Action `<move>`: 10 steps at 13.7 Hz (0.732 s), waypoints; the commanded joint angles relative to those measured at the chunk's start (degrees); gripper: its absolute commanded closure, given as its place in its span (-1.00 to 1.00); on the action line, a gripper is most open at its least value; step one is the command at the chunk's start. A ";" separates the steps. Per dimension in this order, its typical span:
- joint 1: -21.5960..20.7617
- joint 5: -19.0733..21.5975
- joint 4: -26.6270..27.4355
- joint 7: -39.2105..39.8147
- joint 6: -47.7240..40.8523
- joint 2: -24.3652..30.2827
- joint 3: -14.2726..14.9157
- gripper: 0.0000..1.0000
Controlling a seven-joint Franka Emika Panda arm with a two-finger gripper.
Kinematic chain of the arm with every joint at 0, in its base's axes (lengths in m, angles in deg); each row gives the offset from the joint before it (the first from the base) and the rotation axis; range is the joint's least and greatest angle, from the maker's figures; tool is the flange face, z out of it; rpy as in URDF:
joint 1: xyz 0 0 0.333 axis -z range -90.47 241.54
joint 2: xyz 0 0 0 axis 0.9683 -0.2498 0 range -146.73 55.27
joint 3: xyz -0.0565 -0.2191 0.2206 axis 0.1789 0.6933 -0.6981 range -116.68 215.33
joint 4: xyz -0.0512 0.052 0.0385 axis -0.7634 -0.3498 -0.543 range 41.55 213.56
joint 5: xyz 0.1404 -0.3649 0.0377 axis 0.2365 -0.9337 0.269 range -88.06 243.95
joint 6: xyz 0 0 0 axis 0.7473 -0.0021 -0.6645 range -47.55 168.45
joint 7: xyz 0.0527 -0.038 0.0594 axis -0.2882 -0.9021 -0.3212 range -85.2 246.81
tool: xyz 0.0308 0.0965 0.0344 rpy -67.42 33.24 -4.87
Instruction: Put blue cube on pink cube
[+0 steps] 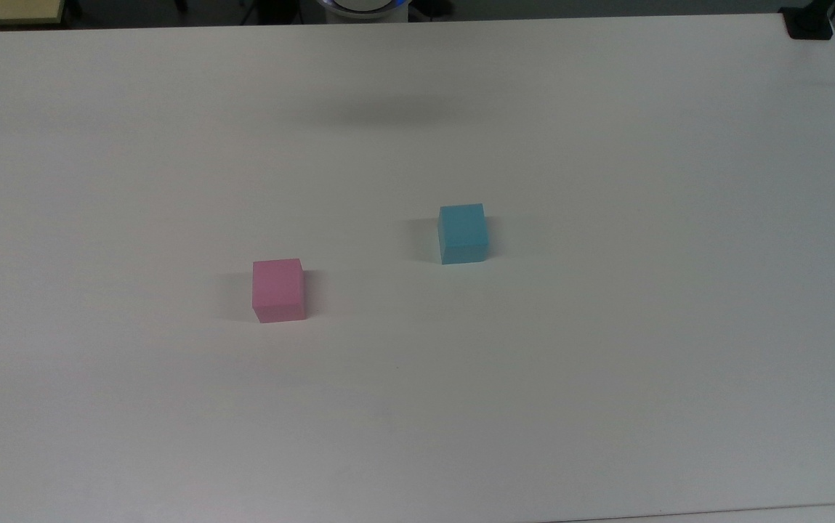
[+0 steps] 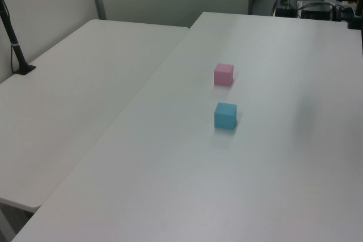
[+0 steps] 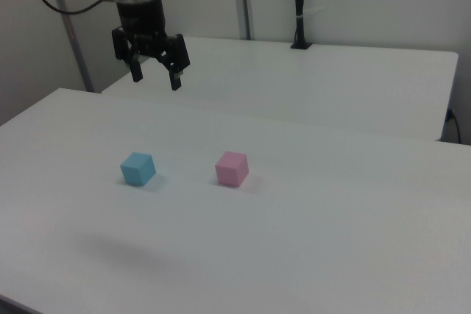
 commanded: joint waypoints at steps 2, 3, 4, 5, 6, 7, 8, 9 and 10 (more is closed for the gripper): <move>-0.17 -1.01 0.57 1.18 -0.80 0.65 0.28 -1.00; -0.17 -0.92 0.49 0.92 -0.80 0.65 0.28 -1.00; -0.17 -1.01 0.57 1.26 -0.71 0.65 0.28 -1.00; -0.17 -1.36 0.57 1.27 -0.71 0.56 0.28 -1.00; -0.17 -2.23 0.57 1.35 -0.88 0.65 0.11 -1.00; -0.26 -2.33 0.66 0.92 -0.89 0.65 -0.07 -1.00; -0.17 -2.07 0.66 0.57 -0.97 0.65 -0.07 -1.00; -0.17 -2.06 0.75 0.39 -0.97 0.73 -0.07 -1.00; -0.17 -1.98 0.84 0.65 -0.89 0.74 -0.07 -1.00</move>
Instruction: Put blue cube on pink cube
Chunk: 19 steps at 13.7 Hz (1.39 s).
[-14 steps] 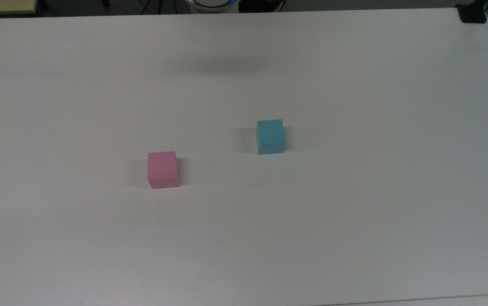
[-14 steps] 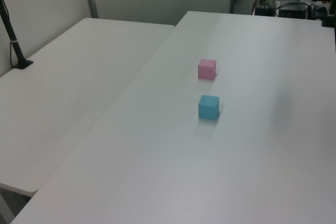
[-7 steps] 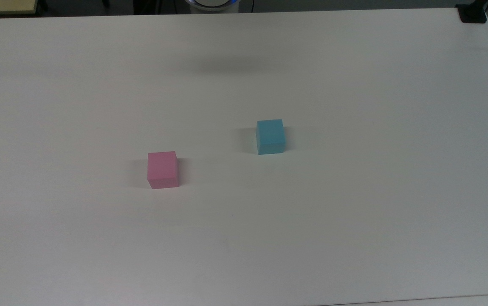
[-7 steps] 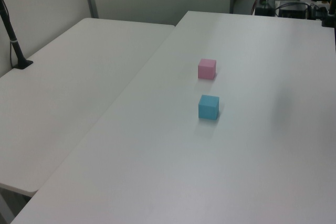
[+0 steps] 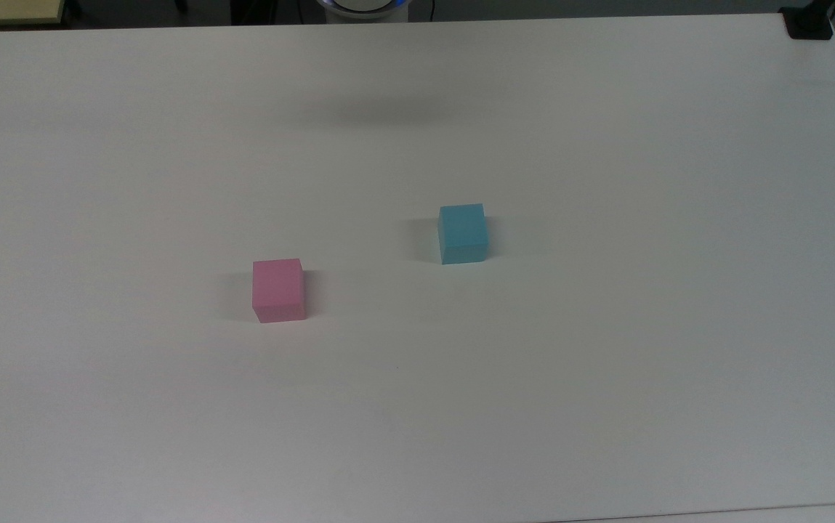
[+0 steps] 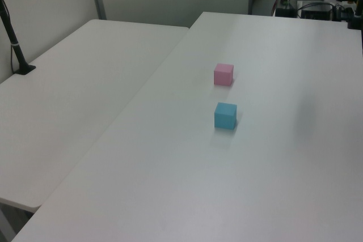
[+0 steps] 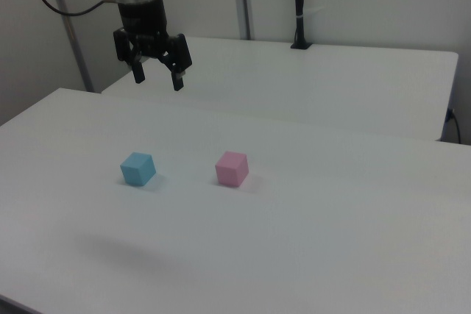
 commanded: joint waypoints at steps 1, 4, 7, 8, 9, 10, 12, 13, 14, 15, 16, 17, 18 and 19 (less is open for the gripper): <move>-0.23 -0.50 0.80 0.43 -0.62 0.74 -0.10 -1.00; -0.93 1.95 4.21 0.26 4.09 1.17 -0.36 -1.00; -0.84 5.46 7.12 0.25 6.23 1.35 -0.36 -1.00; -0.84 6.35 7.65 0.26 6.23 1.61 -0.45 -1.00; -1.10 6.80 9.31 0.17 6.76 1.62 -0.45 -1.00; -1.10 7.15 10.98 0.08 8.85 1.88 -1.15 -1.00; -1.10 9.78 14.32 -1.05 13.33 1.97 -2.21 -1.00; -1.10 9.88 16.77 -3.41 17.18 1.97 -3.86 -1.00; -1.10 9.88 19.58 -7.00 22.01 1.88 -6.06 -1.00; -1.10 9.79 21.44 -9.04 25.45 1.79 -7.47 -1.00; -1.10 9.70 23.02 -10.54 28.53 1.53 -8.79 -1.00; -1.10 9.53 23.91 -11.69 30.82 1.01 -9.76 -1.00; -1.19 9.44 24.26 -13.09 32.06 0.22 -10.46 -1.00; -1.63 9.35 24.18 -14.58 32.60 -0.83 -10.91 -1.00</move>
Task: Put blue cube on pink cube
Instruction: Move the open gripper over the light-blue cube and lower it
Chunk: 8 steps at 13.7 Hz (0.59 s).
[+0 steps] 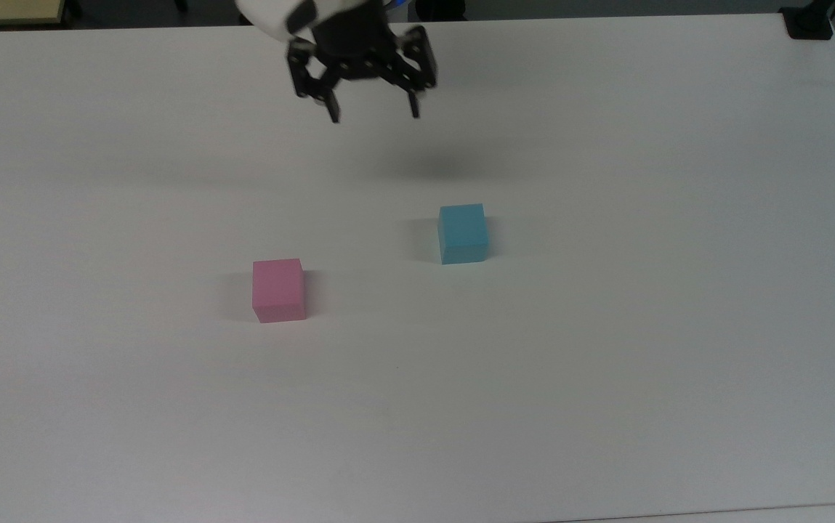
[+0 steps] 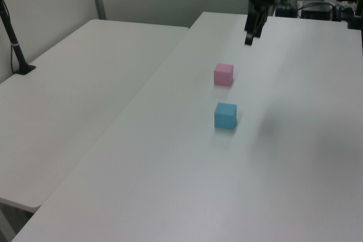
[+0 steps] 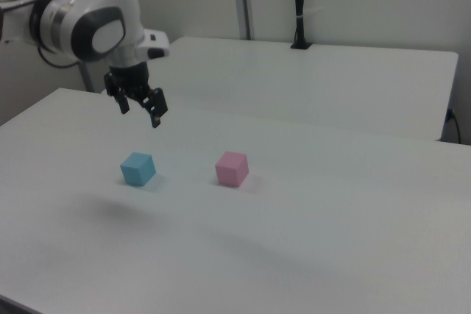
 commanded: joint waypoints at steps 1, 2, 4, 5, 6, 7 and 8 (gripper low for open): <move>-1.78 -0.12 2.56 -5.61 4.24 -1.32 -1.40 -1.00; -3.18 -0.65 2.12 -6.93 4.77 -2.90 -1.40 -1.00; -4.95 -2.14 1.68 -8.34 5.91 -4.49 -1.40 -1.00; -5.91 -4.32 1.50 -10.35 6.18 -5.89 -1.40 -1.00; -6.71 -7.21 0.98 -12.63 6.35 -7.38 -1.40 -1.00; -7.58 -9.59 0.89 -14.48 6.44 -8.96 -1.40 -1.00; -8.11 -10.57 0.80 -15.46 6.53 -9.93 -1.40 -1.00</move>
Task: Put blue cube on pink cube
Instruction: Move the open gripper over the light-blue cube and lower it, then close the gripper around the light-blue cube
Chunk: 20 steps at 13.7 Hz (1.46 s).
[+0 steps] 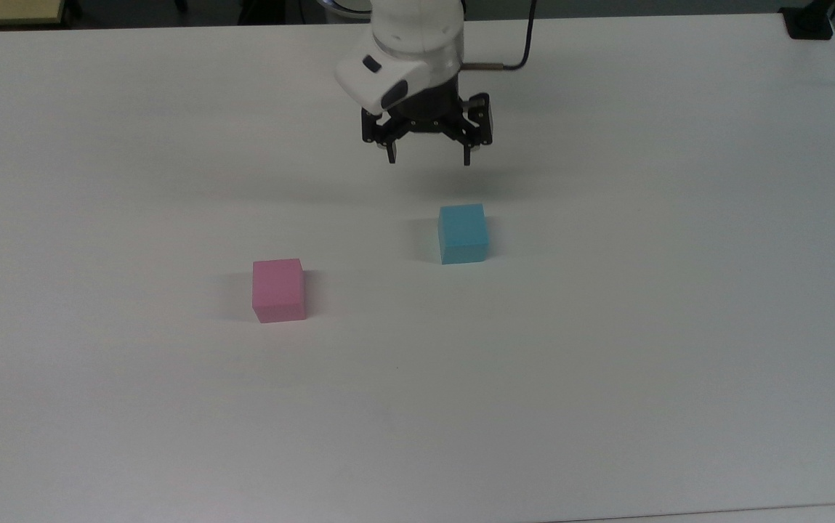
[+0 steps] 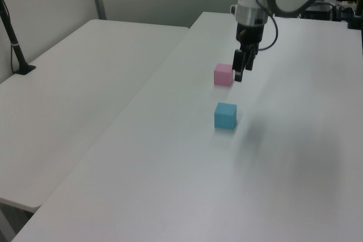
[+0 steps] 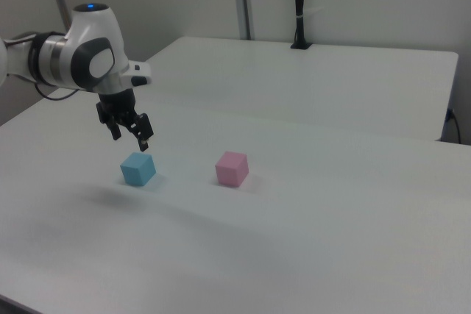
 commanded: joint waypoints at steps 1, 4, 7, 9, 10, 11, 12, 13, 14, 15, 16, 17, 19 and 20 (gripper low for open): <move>-2.52 -3.87 -1.04 -4.10 0.88 -3.54 0.43 -1.00; -2.87 -4.66 -3.76 -7.77 0.79 -7.32 0.43 -1.00; -4.63 -8.34 -6.31 -11.48 0.70 -10.22 0.43 -1.00; -5.77 -11.24 -6.93 -14.02 0.70 -12.24 0.43 -1.00; -5.77 -12.04 -7.62 -14.29 0.62 -12.69 0.43 -1.00; -5.86 -12.04 -7.63 -14.38 0.62 -13.30 0.43 -1.00; -6.47 -12.13 -7.72 -14.47 0.62 -13.65 0.35 -1.00; -6.91 -12.22 -7.72 -14.47 0.62 -14.61 0.43 -1.00; -7.00 -12.39 -7.89 -14.47 0.70 -14.80 0.35 -1.00; -7.00 -12.66 -7.98 -14.47 0.62 -14.97 0.35 -1.00; -7.09 -12.83 -7.98 -14.47 0.62 -15.15 0.43 -1.00; -7.35 -12.92 -7.98 -14.47 0.62 -15.41 0.35 -1.00; -8.32 -13.36 -8.07 -14.47 0.62 -15.68 0.43 -1.00; -8.24 -13.28 -8.59 -14.38 0.27 -15.33 0.43 -1.00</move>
